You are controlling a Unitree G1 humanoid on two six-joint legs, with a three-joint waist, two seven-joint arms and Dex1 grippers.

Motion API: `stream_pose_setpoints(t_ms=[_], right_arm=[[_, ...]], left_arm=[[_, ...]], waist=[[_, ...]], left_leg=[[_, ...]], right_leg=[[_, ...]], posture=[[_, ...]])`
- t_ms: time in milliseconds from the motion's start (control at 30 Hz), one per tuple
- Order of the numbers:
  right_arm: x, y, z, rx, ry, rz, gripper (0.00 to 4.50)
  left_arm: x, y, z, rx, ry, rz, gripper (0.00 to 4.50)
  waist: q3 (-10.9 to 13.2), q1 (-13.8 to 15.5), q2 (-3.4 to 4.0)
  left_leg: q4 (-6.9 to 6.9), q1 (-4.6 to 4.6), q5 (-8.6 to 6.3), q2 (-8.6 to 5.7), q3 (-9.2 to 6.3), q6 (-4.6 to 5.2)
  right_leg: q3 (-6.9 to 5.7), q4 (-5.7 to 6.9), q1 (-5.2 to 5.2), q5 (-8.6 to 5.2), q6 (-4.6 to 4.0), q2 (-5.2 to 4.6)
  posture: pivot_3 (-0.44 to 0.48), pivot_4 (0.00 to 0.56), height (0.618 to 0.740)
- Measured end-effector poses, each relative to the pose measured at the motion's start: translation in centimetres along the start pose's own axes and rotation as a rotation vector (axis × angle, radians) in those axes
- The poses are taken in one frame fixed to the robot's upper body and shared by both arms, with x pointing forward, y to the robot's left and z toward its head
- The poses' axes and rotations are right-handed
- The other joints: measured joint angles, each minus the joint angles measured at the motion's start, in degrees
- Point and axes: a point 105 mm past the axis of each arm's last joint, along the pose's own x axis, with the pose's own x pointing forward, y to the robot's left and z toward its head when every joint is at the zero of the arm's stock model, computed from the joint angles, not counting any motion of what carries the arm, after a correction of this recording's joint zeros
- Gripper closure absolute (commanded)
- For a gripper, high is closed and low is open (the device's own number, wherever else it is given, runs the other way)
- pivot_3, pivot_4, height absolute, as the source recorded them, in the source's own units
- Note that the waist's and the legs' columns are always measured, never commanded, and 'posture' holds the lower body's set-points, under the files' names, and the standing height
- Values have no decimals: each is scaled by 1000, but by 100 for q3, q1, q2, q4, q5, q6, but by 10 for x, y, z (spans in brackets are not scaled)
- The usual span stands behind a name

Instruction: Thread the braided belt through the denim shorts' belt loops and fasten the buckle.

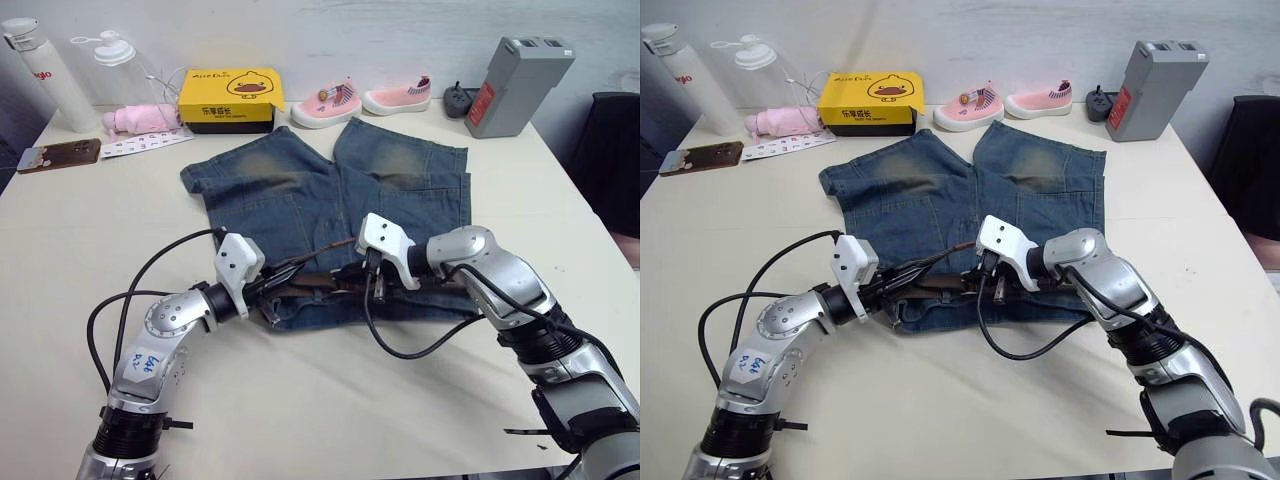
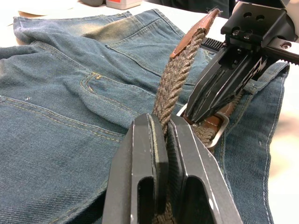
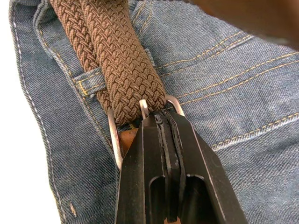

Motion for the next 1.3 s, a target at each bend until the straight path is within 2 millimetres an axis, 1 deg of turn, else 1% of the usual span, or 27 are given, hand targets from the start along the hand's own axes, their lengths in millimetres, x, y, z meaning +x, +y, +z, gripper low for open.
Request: stream_pose_setpoints(t_ms=[800, 900, 1133, 1300], right_arm=[[-1, 8, 0, -25, 17, 59, 4468], [-4, 6, 1, -32, 22, 54, 4468], [-10, -2, 12, -54, 7, 34, 4468], [-9, -3, 9, -42, 13, 34, 4468]], left_arm=[[0, 1, 0, 11, -3, 6, 4500], [0, 1, 0, 11, -3, 5, 4500], [1, 1, 1, 13, -4, 5, 4500], [1, 1, 1, 17, -8, 5, 4500]], waist=[[0, 2, 0], [0, 1, 0], [0, 1, 0], [0, 1, 0]], left_leg=[[0, 0, 0, 0, 0, 0], [1, 0, 0, 0, 0, 0], [1, 0, 0, 0, 0, 0], [0, 0, 0, 0, 0, 0]], right_leg=[[0, -1, 0, 0, 0, 0], [0, -1, 0, 0, 0, 0], [0, -1, 0, 0, 0, -1], [0, -1, 0, 0, 0, 0]], posture=[[0, 150, 658], [0, 150, 658], [0, 150, 658], [0, 150, 658]])
